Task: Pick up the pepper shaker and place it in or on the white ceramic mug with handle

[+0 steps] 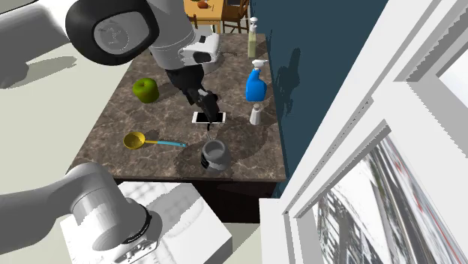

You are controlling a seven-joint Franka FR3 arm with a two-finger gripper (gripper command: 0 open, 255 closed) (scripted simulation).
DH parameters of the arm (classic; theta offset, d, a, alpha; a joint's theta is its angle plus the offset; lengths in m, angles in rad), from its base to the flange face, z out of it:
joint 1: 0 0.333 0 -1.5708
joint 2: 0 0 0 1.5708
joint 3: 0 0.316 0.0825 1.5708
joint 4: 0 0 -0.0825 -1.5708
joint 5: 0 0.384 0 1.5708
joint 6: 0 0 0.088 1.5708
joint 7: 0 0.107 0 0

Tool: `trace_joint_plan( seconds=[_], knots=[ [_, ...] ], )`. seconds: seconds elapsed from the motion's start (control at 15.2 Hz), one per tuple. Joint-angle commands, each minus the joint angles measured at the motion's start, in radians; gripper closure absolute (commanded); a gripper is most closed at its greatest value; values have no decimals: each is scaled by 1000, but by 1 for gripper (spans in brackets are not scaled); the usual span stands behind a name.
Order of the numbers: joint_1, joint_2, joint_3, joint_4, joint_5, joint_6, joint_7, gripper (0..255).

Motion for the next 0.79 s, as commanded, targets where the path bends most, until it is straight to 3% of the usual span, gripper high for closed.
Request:
trace_joint_plan(
  seconds=[0.0,0.73],
  knots=[
    [0,0,0,0,0,0,0,0],
    [11,366,59,70,16,242,120,0]
  ],
)
